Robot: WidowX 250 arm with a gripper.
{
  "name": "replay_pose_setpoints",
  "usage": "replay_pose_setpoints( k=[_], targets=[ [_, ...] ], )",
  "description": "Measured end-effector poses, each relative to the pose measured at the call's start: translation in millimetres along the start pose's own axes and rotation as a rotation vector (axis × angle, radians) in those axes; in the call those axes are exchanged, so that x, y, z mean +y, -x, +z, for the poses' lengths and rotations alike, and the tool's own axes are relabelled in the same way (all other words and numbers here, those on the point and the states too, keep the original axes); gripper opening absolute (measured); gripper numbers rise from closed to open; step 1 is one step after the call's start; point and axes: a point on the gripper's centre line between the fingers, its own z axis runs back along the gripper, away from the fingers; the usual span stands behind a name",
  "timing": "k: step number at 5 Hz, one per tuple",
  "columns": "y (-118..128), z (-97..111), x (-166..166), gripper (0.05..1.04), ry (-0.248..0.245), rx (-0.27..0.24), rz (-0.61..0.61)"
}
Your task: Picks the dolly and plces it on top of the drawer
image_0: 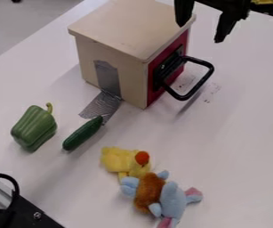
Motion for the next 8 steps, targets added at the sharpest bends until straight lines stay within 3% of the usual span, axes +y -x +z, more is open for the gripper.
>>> replay_pose_setpoints(
  k=[1, 2, 4, 5, 6, 8],
  targets=[
    [6, -13, -1, 0.999, -0.004, 0.045, -0.006],
    [37, -34, -11, 0.999, -0.007, 0.106, -0.057],
    [97, -28, -44, 0.999, 0.002, 0.060, -0.184],
    [127, -40, -66, 0.999, 0.024, 0.061, -0.245],
    [138, -50, -79, 0.999, 0.038, 0.060, -0.288],
    [166, -77, -79, 0.999, 0.048, 0.139, -0.323]
  ],
)
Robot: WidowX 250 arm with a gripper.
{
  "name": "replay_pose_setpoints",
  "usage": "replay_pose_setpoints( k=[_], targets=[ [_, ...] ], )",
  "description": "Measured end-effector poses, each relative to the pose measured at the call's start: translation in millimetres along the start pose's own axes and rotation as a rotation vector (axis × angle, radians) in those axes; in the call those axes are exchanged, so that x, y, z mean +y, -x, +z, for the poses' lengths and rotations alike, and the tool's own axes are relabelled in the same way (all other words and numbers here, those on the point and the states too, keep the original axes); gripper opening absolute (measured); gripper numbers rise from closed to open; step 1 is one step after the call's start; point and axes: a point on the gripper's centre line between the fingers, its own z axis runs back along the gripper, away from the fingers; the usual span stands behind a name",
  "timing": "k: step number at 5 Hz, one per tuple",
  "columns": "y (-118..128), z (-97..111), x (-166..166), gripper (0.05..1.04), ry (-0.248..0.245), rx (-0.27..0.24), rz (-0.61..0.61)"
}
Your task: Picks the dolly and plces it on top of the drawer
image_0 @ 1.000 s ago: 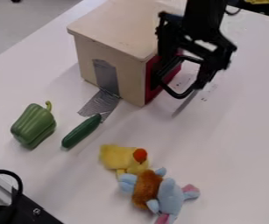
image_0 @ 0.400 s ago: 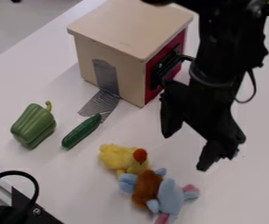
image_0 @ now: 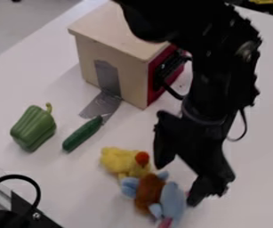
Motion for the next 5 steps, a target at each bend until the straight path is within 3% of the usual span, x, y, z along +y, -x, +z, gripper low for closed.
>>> replay_pose_setpoints(
  k=[2, 3, 5],
  targets=[
    [21, -28, -5, 0.998, 0.012, 0.087, -0.033],
    [17, -39, -4, 0.964, 0.014, 0.095, -0.020],
    [14, -43, -1, 0.532, -0.002, 0.104, -0.020]
  ],
)
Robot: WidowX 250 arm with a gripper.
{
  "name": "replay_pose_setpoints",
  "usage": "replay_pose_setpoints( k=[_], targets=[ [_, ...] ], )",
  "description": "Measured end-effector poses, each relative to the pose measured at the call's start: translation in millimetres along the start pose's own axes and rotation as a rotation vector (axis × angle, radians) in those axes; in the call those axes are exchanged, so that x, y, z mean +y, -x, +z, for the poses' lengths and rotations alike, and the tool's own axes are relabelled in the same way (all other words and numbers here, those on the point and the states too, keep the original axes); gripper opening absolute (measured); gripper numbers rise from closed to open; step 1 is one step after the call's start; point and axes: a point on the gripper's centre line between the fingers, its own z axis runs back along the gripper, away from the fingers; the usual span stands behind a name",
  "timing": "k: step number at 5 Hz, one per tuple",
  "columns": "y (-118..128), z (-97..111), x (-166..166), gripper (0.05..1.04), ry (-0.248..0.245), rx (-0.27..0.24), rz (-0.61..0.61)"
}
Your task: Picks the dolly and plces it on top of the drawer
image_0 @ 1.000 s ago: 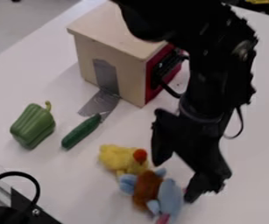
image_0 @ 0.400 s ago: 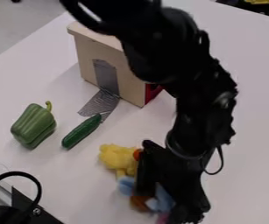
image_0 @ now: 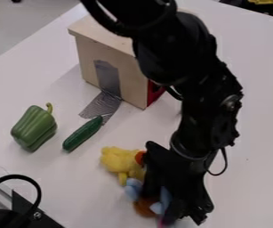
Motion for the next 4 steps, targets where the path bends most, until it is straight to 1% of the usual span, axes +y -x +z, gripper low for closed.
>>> replay_pose_setpoints(
  k=[1, 2, 3, 4],
  targets=[
    [5, 19, -3, 0.381, -0.006, -0.003, -0.007],
    [-2, 68, -6, 0.164, -0.005, -0.090, -0.005],
    [-11, 110, -5, 0.058, 0.018, -0.157, -0.005],
    [-23, 139, 11, 0.065, 0.045, -0.206, 0.024]
  ],
)
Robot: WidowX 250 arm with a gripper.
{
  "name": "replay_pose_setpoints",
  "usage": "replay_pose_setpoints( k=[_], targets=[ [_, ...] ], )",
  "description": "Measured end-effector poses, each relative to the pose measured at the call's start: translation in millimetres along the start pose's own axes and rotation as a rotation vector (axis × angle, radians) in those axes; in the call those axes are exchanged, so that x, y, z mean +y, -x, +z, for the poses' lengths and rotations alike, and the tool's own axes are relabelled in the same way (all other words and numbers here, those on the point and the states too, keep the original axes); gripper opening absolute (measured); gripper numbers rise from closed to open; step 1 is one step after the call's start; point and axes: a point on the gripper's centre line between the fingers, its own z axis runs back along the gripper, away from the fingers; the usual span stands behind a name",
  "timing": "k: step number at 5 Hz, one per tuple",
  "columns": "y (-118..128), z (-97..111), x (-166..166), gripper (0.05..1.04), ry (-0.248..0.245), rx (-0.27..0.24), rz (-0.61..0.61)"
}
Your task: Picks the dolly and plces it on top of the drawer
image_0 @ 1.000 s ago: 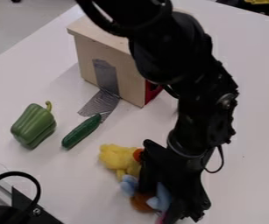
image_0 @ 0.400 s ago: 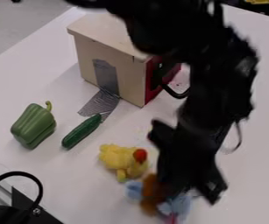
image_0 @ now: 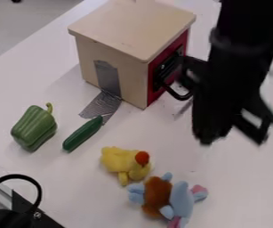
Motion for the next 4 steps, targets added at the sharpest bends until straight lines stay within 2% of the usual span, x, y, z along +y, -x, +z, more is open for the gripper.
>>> replay_pose_setpoints(
  k=[1, 2, 3, 4],
  targets=[
    [-5, -2, -1, 0.198, -0.008, -0.005, -0.003],
    [12, -32, -12, 0.443, -0.038, 0.058, -0.013],
    [20, -52, -11, 0.768, -0.056, 0.080, -0.003],
    [24, -67, -13, 0.997, -0.050, 0.105, -0.005]
  ],
)
